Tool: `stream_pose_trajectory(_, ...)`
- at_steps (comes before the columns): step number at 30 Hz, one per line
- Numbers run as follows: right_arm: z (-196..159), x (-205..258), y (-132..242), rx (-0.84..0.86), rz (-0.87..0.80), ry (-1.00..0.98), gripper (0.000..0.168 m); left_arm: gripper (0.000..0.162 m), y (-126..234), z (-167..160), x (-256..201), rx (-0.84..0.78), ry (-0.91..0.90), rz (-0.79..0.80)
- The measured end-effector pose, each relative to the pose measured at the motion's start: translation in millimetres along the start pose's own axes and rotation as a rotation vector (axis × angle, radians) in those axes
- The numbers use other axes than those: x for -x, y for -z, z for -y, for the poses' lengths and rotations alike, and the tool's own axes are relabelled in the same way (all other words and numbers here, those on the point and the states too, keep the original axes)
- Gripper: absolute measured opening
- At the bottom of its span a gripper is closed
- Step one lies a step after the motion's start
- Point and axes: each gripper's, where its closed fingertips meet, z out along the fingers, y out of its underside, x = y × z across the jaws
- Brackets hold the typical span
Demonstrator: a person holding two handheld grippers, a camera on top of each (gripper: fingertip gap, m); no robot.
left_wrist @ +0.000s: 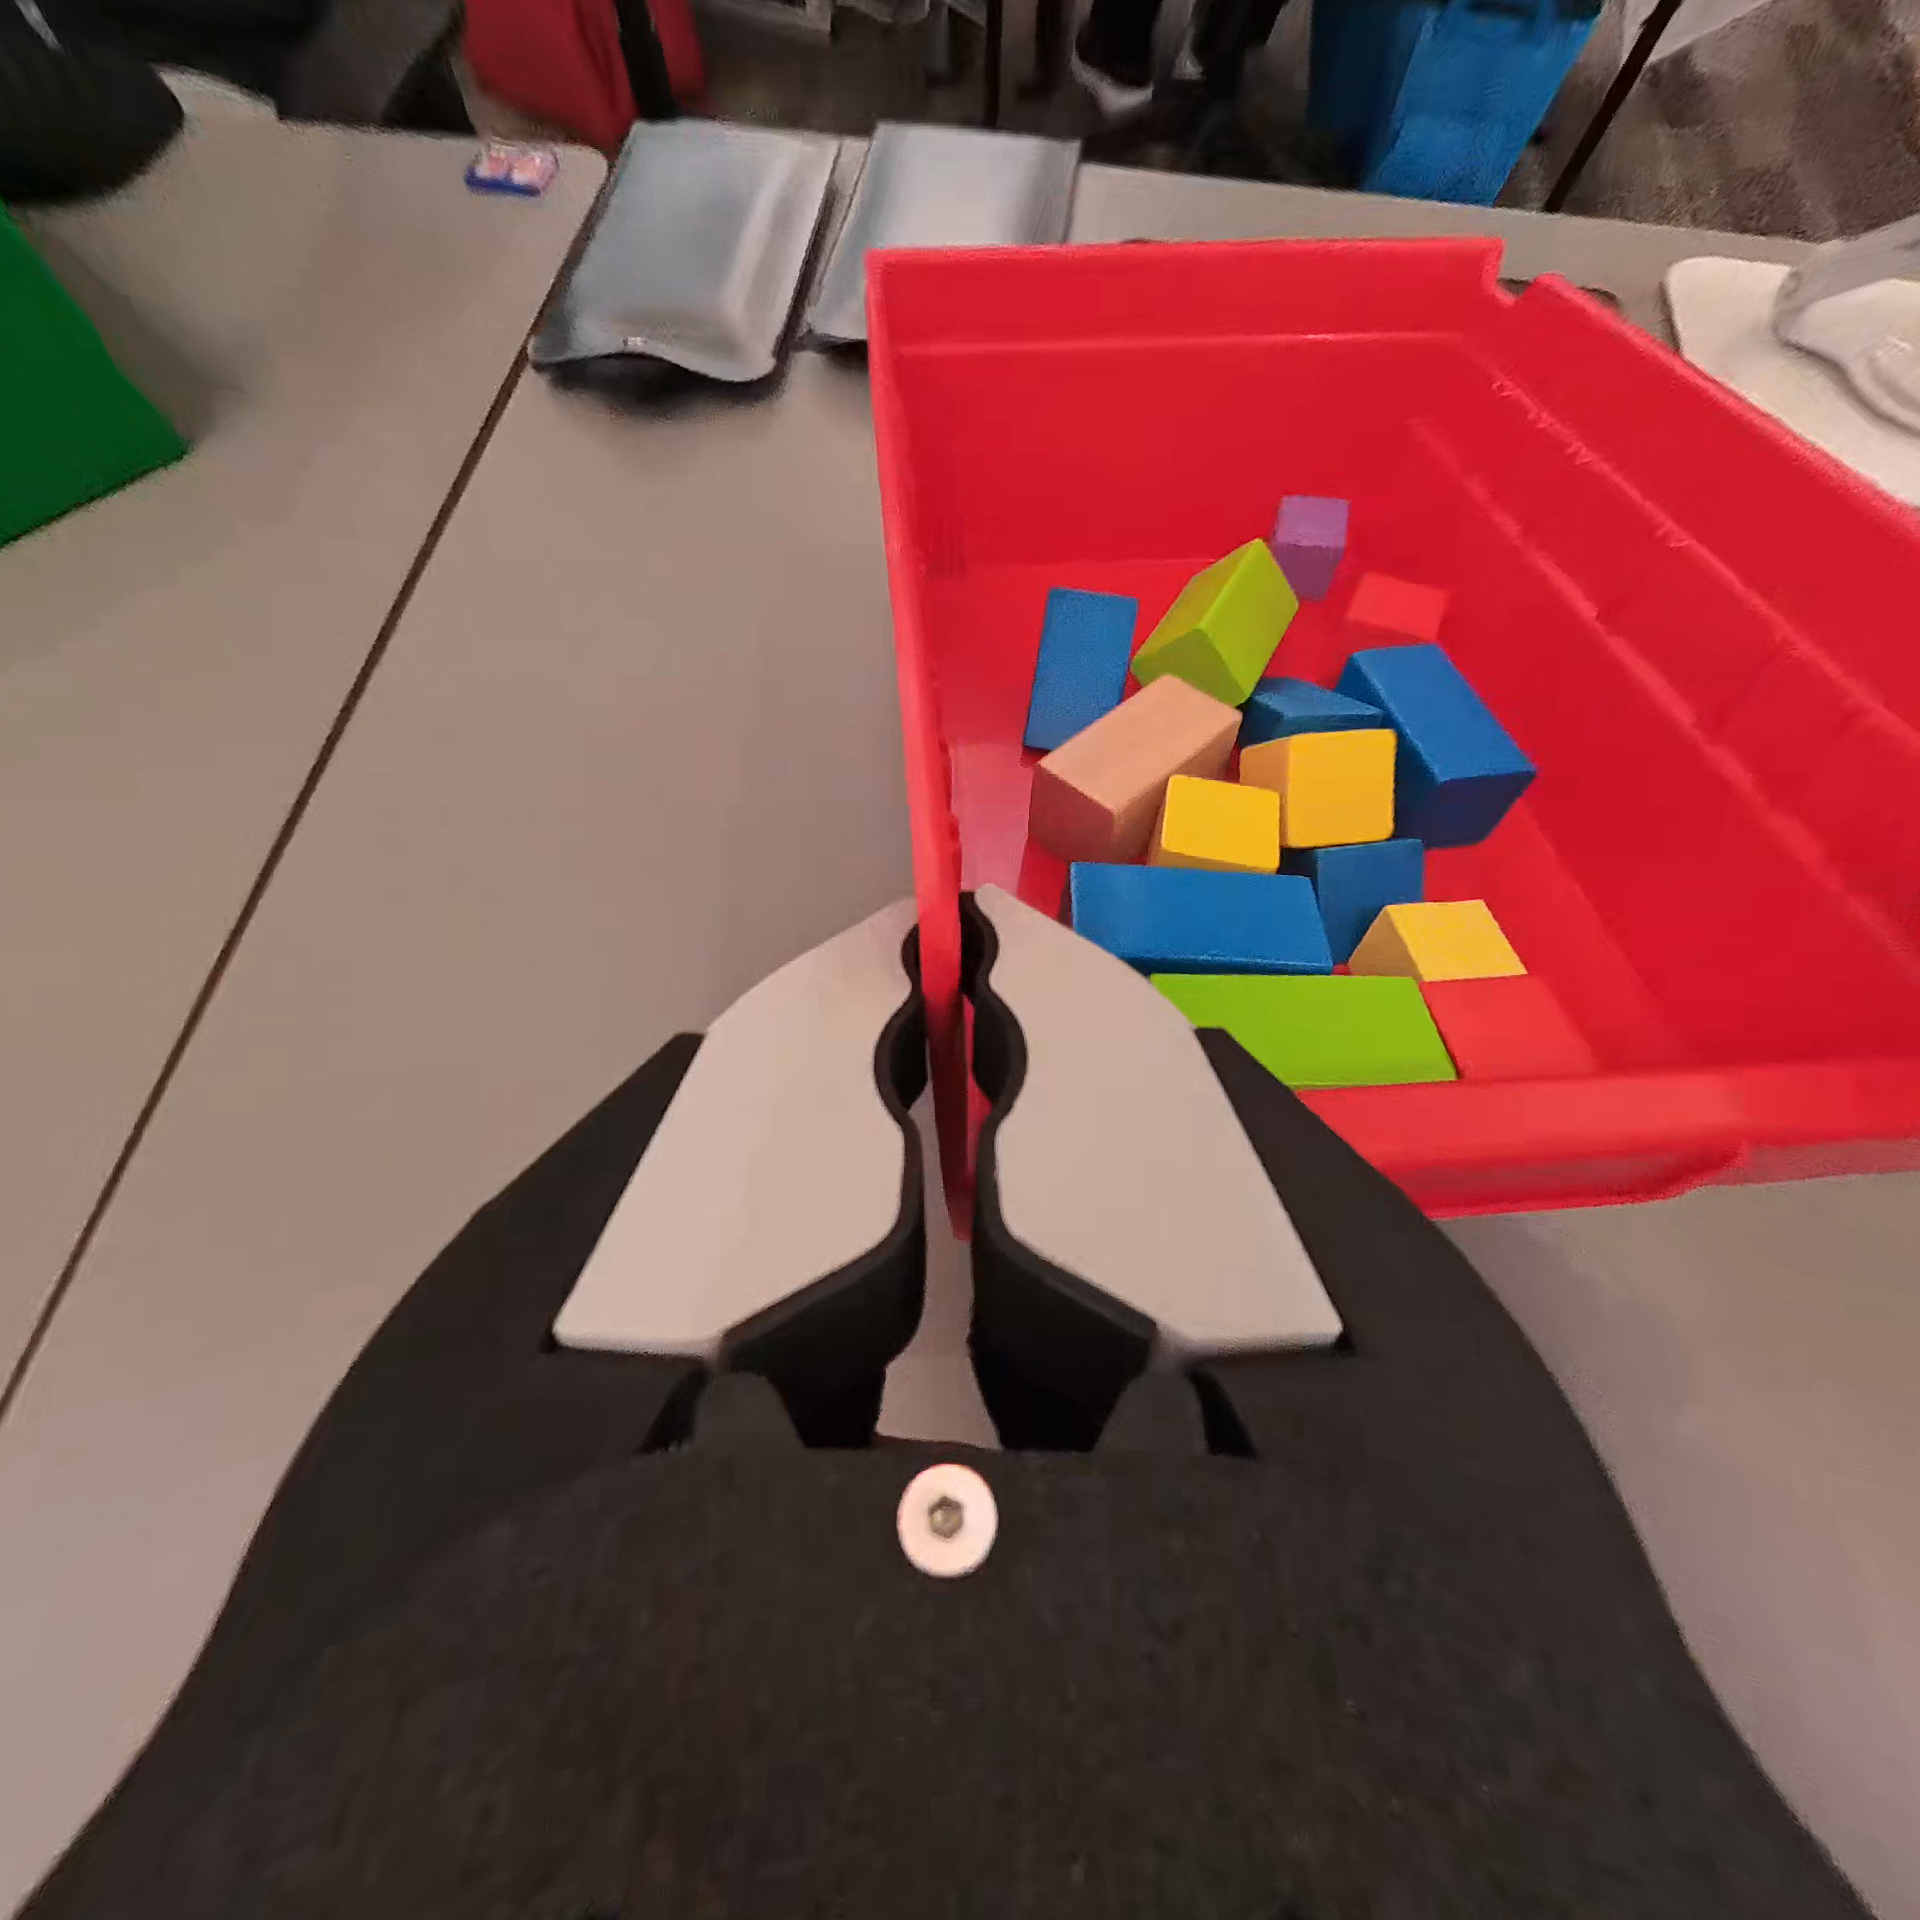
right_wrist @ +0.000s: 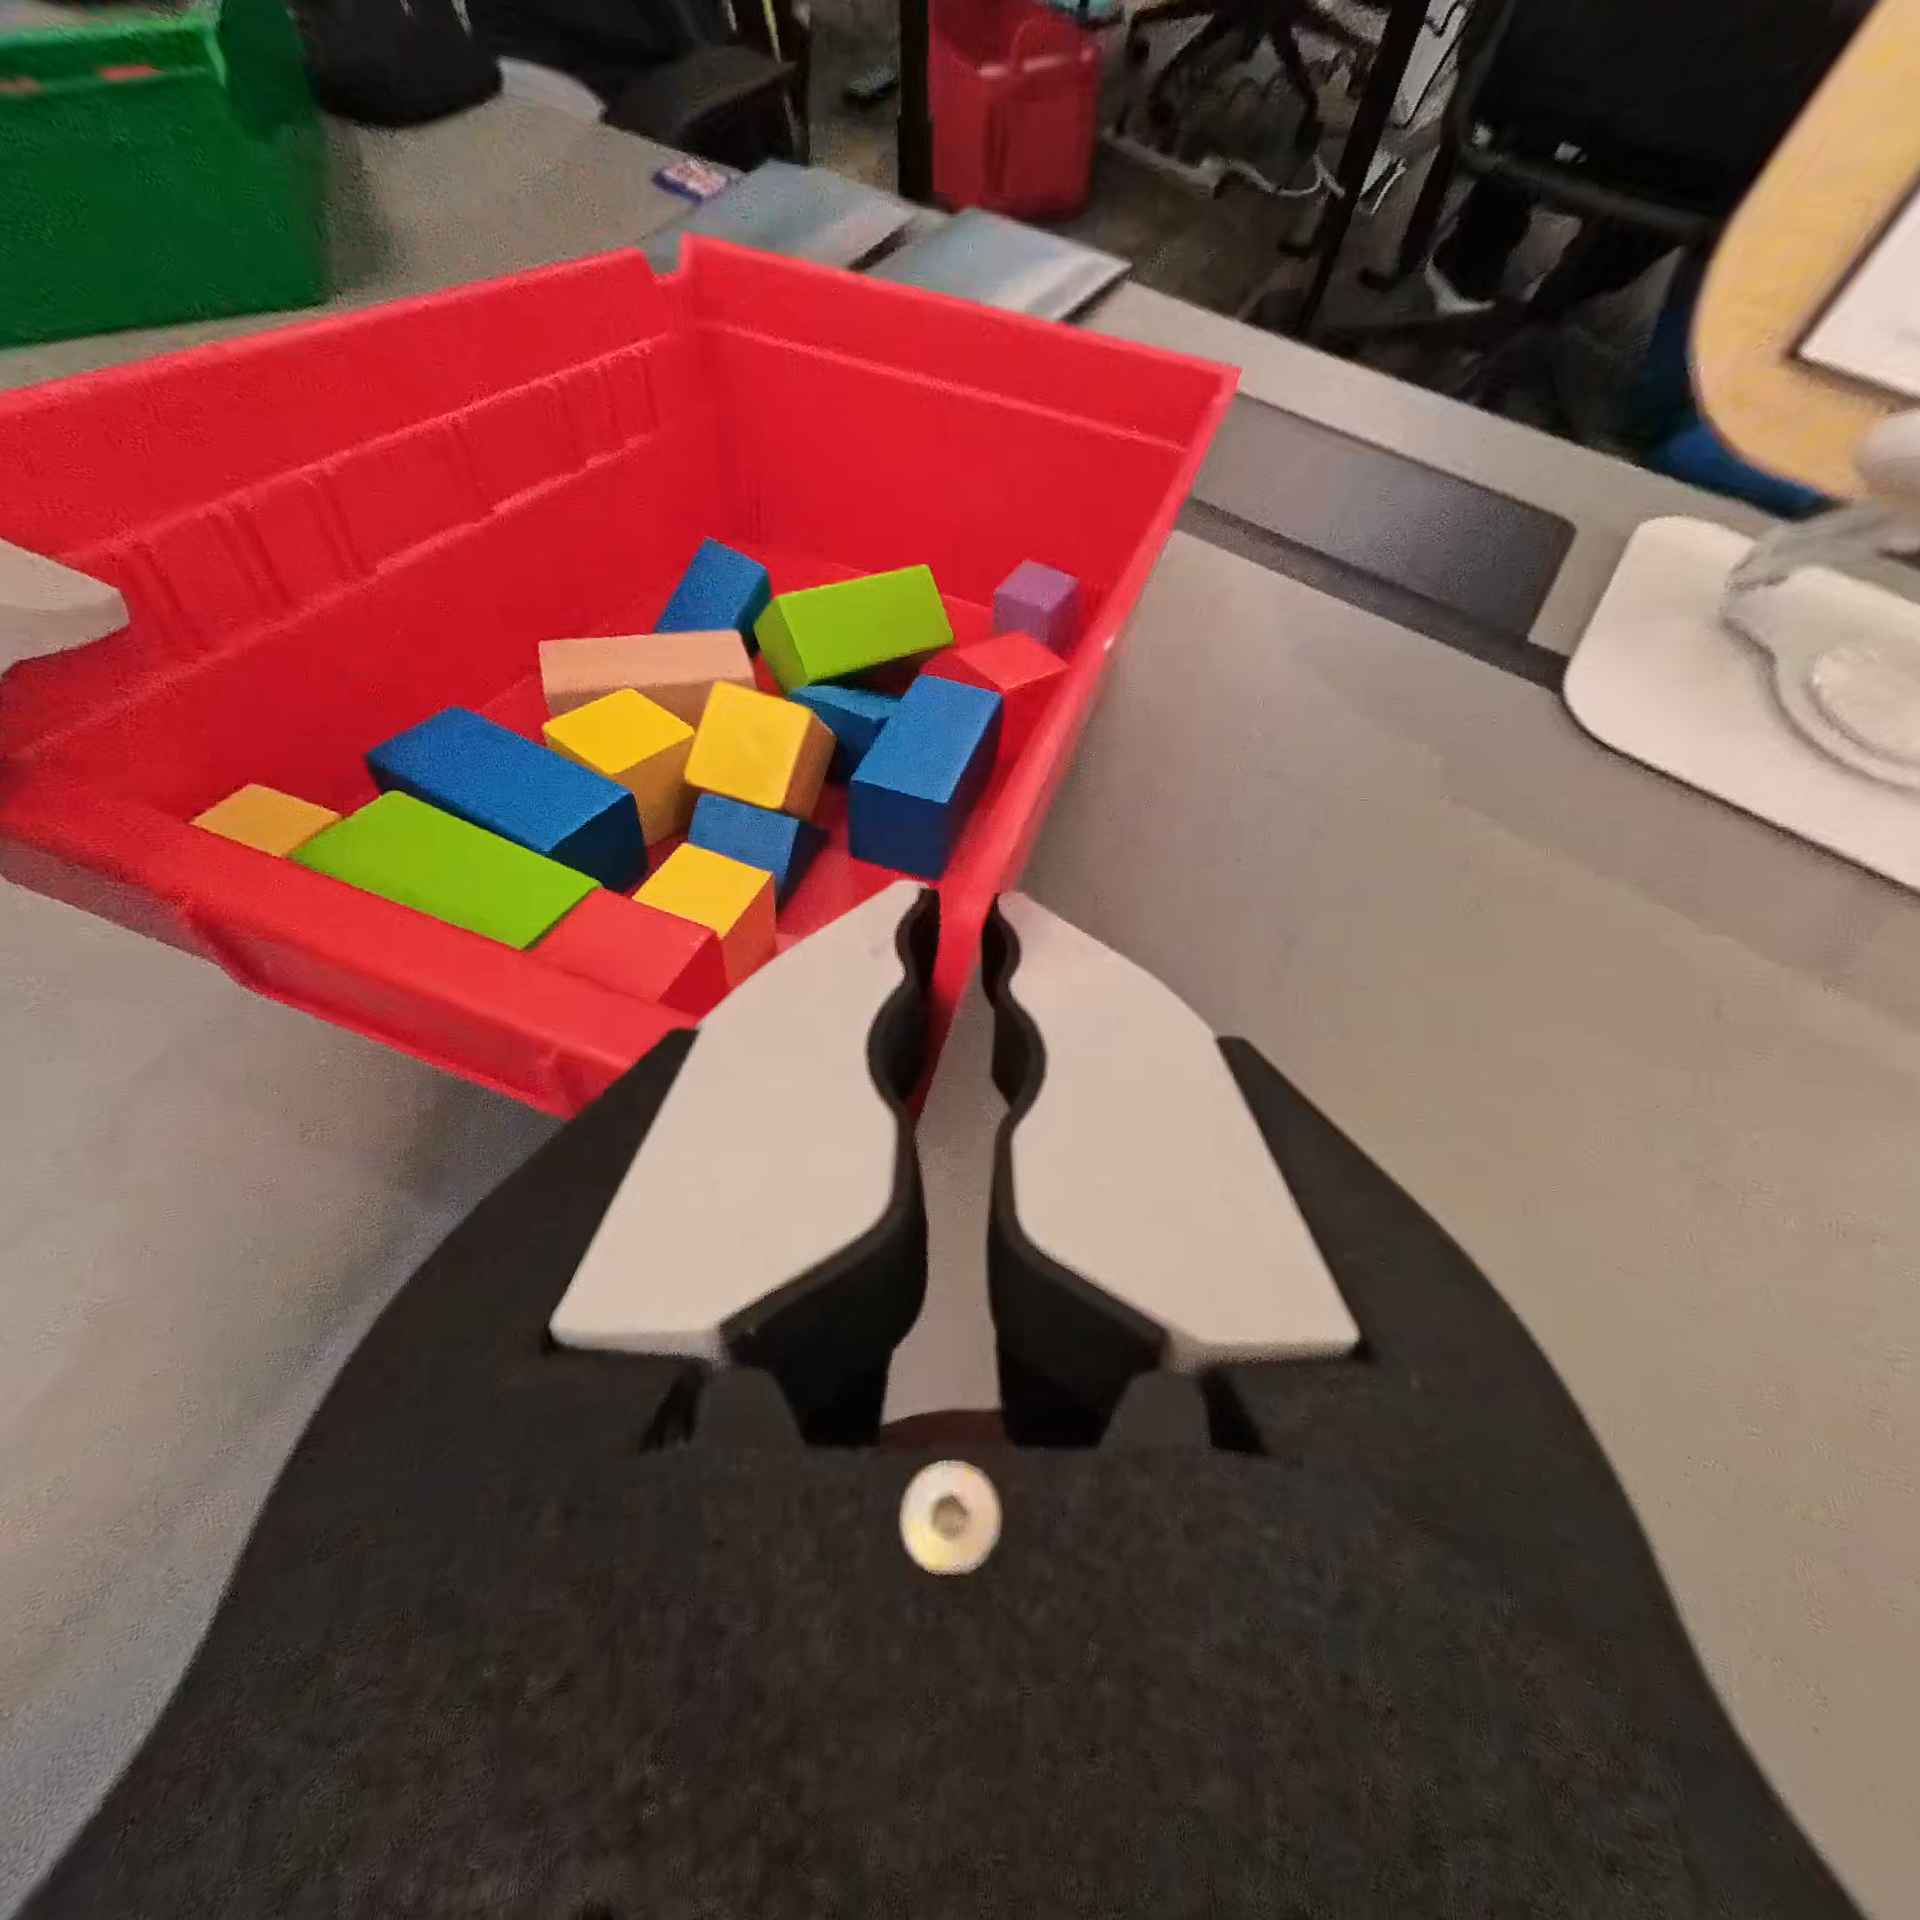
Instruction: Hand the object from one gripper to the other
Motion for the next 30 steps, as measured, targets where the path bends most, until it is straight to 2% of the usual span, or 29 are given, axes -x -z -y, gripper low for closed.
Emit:
stream_pose_trajectory(2, 28.1, -3.6, -16.8, 0.095, 0.004, 0.043, 0.007, 0.002, -10.2, 24.4, 9.6, 0.057, 0.023, 0.005)
stream_pose_trajectory(4, 44.9, -5.0, -17.1, 0.152, -0.003, 0.092, 0.007, 0.002, -1.6, 45.3, 13.0, 0.082, 0.029, 0.03)
stream_pose_trajectory(6, 53.0, -2.1, 5.4, 0.125, 0.016, 0.115, 0.008, 0.002, 23.9, 55.8, 9.4, 0.049, 0.012, 0.042)
stream_pose_trajectory(9, 48.5, 0.8, 35.1, 0.023, 0.014, 0.108, 0.008, 0.002, 48.6, 52.8, -0.7, -0.05, -0.009, 0.029)
stream_pose_trajectory(11, 46.1, 0.3, 43.5, -0.062, -0.008, 0.074, 0.007, 0.002, 52.2, 47.1, -6.3, -0.13, 0.006, 0.006)
stream_pose_trajectory(13, 50.4, 0.1, 56.2, -0.229, -0.027, 0.063, 0.007, 0.001, 63.1, 45.8, -10.7, -0.319, -0.008, 0.015)
stream_pose_trajectory(16, 51.6, 1.4, 98.7, -0.523, -0.092, 0.109, 0.006, 0.003, 96.8, 34.4, -24.0, -0.596, -0.107, 0.051)
stream_pose_trajectory(18, 48.8, 2.7, 116.5, -0.618, -0.132, 0.132, 0.006, 0.004, 112.0, 26.8, -30.5, -0.688, -0.132, 0.076)
stream_pose_trajectory(20, 47.8, 4.8, 117.7, -0.612, -0.112, 0.105, 0.006, 0.003, 113.8, 26.0, -30.6, -0.679, -0.104, 0.063)
stream_pose_trajectory(25, 30.8, 2.2, 85.1, -0.473, -0.063, 0.02, 0.006, 0.003, 94.7, 26.5, -28.3, -0.551, -0.118, 0.035)
stream_pose_trajectory(30, 10.4, 12.6, 47.6, -0.218, -0.014, 0.015, 0.008, 0.002, 52.3, 23.1, -10.8, -0.255, -0.071, 0.008)
